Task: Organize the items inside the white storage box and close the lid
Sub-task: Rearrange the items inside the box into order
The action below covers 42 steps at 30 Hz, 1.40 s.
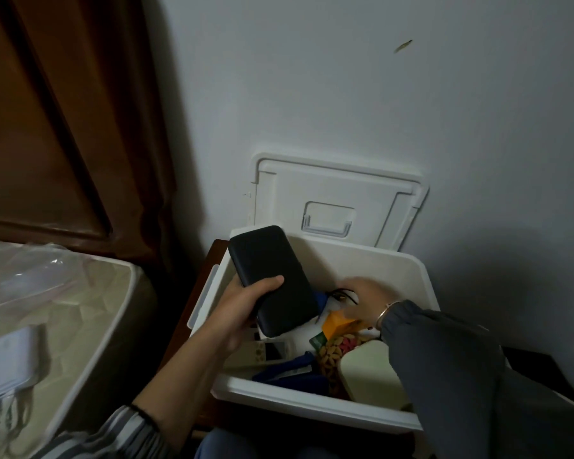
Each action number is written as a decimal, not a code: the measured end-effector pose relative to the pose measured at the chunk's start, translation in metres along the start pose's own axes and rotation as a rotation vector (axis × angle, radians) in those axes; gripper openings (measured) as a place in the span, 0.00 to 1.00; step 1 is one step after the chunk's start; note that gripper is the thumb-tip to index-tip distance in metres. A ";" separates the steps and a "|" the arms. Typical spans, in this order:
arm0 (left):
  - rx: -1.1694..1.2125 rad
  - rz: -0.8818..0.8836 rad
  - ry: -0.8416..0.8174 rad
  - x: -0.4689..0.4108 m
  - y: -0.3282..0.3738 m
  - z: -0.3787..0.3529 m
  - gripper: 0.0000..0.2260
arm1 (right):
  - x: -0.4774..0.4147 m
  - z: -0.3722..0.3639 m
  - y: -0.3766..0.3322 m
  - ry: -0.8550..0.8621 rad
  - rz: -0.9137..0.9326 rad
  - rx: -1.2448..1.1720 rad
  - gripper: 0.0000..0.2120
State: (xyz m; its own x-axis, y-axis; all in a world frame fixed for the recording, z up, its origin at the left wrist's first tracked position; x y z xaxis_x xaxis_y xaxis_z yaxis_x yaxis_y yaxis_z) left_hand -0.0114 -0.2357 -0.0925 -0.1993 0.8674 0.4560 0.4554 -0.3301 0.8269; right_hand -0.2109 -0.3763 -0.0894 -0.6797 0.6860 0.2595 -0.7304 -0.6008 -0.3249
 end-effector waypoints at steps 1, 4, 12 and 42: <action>-0.006 -0.006 0.010 0.001 0.002 0.004 0.33 | -0.001 -0.012 0.009 -0.133 -0.014 0.171 0.28; 0.012 -0.025 -0.011 0.005 0.006 0.012 0.34 | -0.004 -0.032 0.023 -0.321 -0.004 0.493 0.26; 0.011 -0.035 0.016 0.013 0.000 0.016 0.29 | 0.033 0.039 -0.008 0.225 0.054 -0.300 0.17; -0.132 -0.019 0.296 0.080 0.104 0.081 0.17 | -0.020 -0.110 -0.112 -0.237 0.439 0.090 0.21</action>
State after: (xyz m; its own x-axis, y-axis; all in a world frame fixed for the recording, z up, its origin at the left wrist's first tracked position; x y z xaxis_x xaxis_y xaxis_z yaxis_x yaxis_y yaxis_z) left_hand 0.0898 -0.1702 0.0034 -0.4588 0.7343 0.5003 0.3366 -0.3775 0.8627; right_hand -0.1083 -0.2772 -0.1582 -0.9128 0.2550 0.3189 -0.3681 -0.8520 -0.3724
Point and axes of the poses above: each hand's wrist, its own x-axis away from the middle knuckle, its own z-axis out of the back of the hand, y = z × x, the point moved 5 cm from there along -x, towards the middle knuckle, and after that the axes turned 7 degrees about z, right-handed, at the moved point
